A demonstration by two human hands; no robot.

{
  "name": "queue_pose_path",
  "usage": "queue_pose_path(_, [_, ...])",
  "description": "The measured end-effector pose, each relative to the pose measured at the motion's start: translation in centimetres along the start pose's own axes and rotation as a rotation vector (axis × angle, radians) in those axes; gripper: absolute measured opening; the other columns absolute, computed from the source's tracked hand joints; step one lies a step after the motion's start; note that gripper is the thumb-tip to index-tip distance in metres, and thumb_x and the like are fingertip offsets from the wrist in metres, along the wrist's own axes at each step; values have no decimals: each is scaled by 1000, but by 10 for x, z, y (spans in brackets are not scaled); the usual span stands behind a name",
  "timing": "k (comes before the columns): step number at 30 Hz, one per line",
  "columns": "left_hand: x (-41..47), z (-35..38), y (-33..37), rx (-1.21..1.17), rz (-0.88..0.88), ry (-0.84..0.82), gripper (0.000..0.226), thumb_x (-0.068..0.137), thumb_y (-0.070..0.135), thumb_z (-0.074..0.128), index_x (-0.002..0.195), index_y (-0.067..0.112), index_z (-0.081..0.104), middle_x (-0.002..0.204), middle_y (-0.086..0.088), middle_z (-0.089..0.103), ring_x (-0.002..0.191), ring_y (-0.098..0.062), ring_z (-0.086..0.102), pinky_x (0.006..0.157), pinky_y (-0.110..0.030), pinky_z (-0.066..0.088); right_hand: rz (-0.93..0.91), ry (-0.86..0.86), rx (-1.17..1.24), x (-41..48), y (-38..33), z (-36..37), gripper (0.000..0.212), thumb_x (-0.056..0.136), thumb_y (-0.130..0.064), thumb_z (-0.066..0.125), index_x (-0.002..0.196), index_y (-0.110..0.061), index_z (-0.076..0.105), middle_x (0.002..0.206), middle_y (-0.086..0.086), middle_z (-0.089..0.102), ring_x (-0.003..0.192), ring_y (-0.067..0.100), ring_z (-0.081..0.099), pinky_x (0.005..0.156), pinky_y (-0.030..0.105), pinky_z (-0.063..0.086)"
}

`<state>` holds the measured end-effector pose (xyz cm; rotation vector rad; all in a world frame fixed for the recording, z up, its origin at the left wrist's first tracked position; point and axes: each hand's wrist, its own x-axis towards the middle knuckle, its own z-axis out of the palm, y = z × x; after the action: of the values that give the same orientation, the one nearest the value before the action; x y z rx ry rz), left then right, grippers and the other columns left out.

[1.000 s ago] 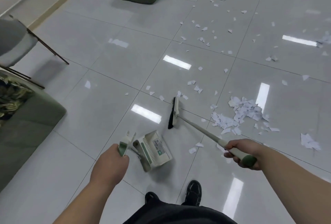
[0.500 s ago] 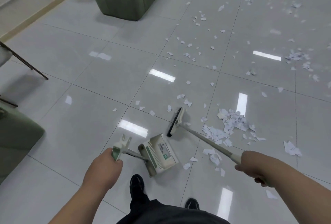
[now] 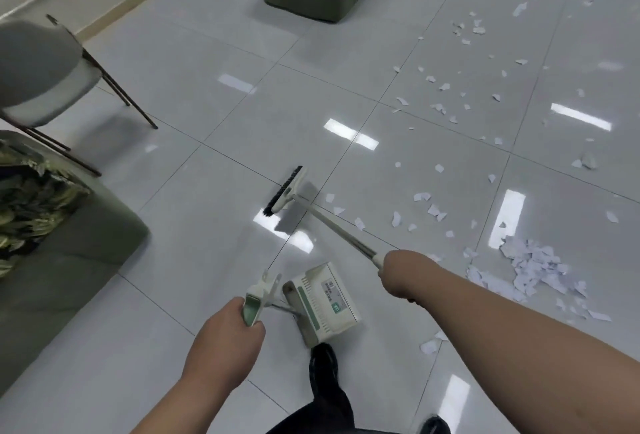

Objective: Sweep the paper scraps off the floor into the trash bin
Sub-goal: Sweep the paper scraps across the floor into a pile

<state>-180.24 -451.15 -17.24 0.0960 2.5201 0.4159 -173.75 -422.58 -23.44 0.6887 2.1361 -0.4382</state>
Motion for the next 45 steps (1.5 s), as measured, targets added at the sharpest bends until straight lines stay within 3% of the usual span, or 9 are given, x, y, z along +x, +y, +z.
queue_pose_path(4, [38,-18,-19,14,-46,-1,6,88,21,51,84,18,53,72,-3,62,64,-22,56,56,-32,39,-60,-28,-127,63,-62,1,31,89,-10,48,115,-26,52,97,-1,59,73,21,60,64,34,52])
queue_pose_path(9, [75,-22,-33,47,-65,-19,6,90,21,50,85,19,50,75,-2,62,67,-21,58,56,-33,39,22,20,-153,102,-73,22,32,91,-14,50,120,-27,50,87,-4,54,82,24,56,67,32,44])
queue_pose_path(14, [96,-31,-34,84,-29,-23,8,90,19,51,83,17,48,73,-2,61,67,-21,57,54,-33,37,177,121,-35,94,-19,38,26,93,-19,52,118,-26,51,92,-2,59,84,23,58,65,28,42])
queue_pose_path(17, [102,-38,-27,79,10,-38,8,91,18,50,82,18,49,74,-2,62,67,-20,58,54,-31,38,303,99,-44,69,22,42,31,90,-16,52,118,-27,52,90,-4,58,89,20,63,76,28,53])
queue_pose_path(26, [100,-44,16,114,189,-105,10,91,15,48,82,18,50,77,-1,61,68,-17,56,55,-30,38,642,32,-157,-32,120,7,39,90,-12,52,125,-24,62,106,-6,67,93,17,64,77,27,50])
queue_pose_path(29, [98,-41,35,132,244,-116,9,90,15,49,82,16,51,78,-3,62,69,-19,57,57,-30,39,684,33,-179,-63,140,-10,35,87,-7,51,113,-25,66,98,-5,63,94,20,63,83,29,52])
queue_pose_path(33, [94,-35,57,162,308,-131,7,89,14,49,83,16,52,78,-3,63,69,-21,59,58,-30,41,675,48,-175,-91,164,-15,23,88,-8,48,94,-23,65,84,-8,62,77,14,62,68,28,48])
queue_pose_path(37, [89,-29,75,192,350,-134,8,89,14,50,82,17,53,76,-3,64,69,-21,60,57,-30,41,601,52,-167,-88,177,-1,36,86,-11,50,113,-31,61,83,-6,63,67,14,62,52,29,43])
queue_pose_path(45, [85,-13,109,250,351,-116,8,89,14,50,82,17,53,73,-3,63,67,-22,59,56,-30,41,452,37,18,-40,152,8,11,102,-26,40,102,-21,50,85,-4,56,77,17,58,69,30,46])
